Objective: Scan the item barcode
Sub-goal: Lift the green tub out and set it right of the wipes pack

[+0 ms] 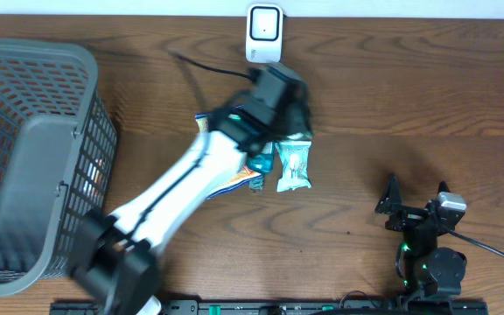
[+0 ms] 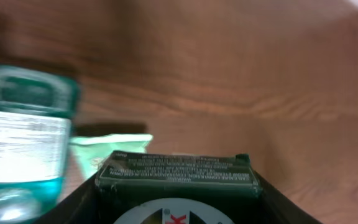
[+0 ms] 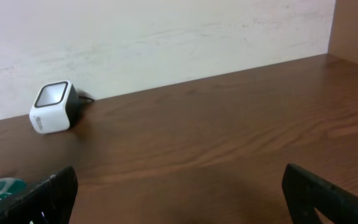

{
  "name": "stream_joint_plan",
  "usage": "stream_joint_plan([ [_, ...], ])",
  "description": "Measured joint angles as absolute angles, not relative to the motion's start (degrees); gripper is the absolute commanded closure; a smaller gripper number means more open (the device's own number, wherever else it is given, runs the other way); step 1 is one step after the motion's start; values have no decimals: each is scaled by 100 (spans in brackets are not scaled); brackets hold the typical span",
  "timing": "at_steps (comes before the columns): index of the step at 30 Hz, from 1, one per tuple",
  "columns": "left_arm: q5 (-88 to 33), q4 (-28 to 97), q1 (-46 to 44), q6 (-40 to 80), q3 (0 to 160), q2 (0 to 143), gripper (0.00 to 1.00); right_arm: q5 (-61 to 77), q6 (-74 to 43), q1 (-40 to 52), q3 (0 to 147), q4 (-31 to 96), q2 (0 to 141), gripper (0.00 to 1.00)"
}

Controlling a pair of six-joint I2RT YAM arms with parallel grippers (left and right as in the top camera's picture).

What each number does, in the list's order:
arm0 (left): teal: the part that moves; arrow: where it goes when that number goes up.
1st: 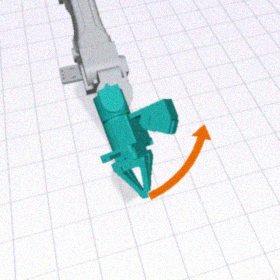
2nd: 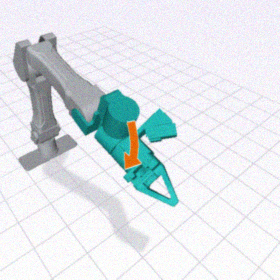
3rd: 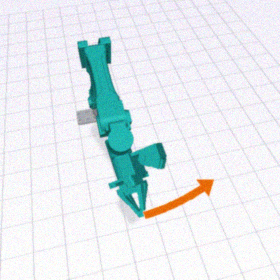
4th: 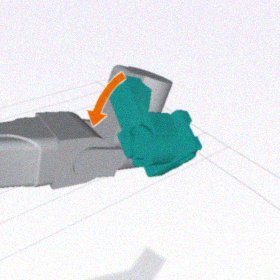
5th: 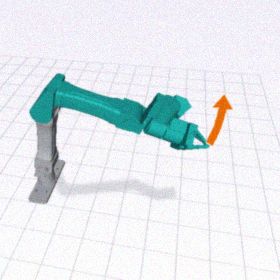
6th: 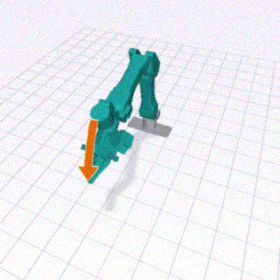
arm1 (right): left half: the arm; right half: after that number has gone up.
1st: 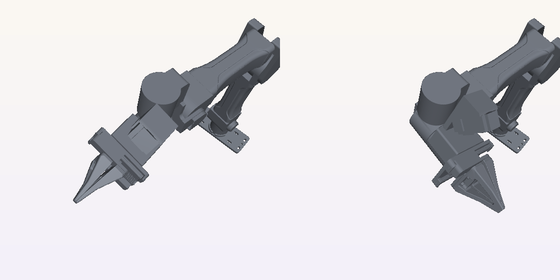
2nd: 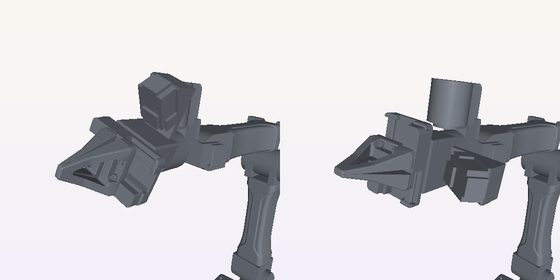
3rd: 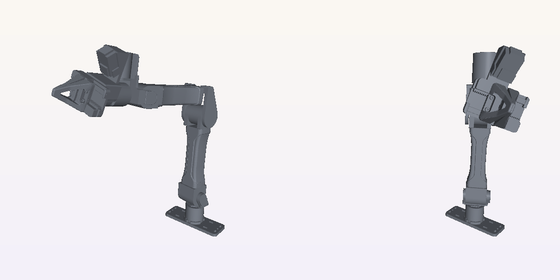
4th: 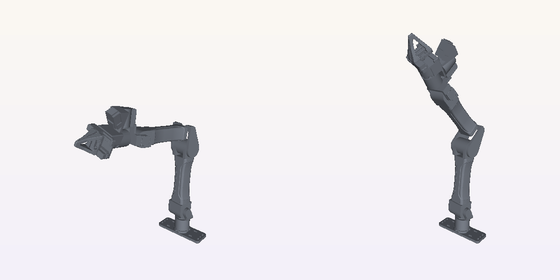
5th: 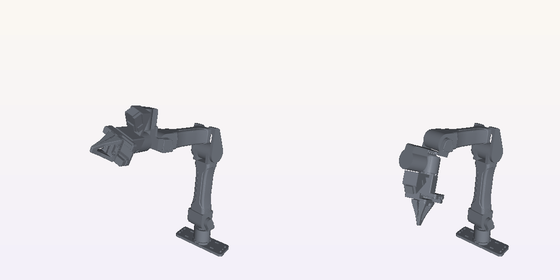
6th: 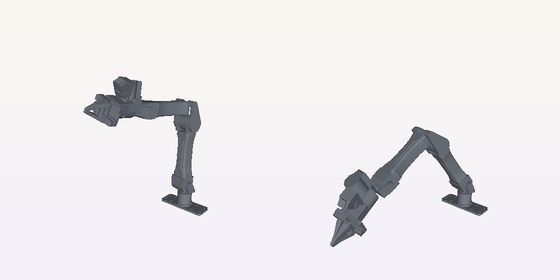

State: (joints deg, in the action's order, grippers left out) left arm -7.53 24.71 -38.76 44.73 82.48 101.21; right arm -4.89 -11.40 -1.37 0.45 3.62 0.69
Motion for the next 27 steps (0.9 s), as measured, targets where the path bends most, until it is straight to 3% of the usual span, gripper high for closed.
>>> stream_joint_plan([
  [9,-733,1885,-4762,4405,8248,11369,58,-489,-1140,-137,45,364,69,1],
  [19,-683,1979,-4805,4366,8248,12025,57,-489,-1140,-137,45,364,69,1],
  [25,-220,2388,-4805,4235,8256,12022,50,-489,-1140,-137,45,364,69,1],
  [26,-128,2467,-4805,4211,8256,12022,46,-489,-1140,-137,45,364,69,1],
  [27,-21,2561,-4805,4169,8256,12022,32,-489,-1140,-137,45,362,69,1],
])
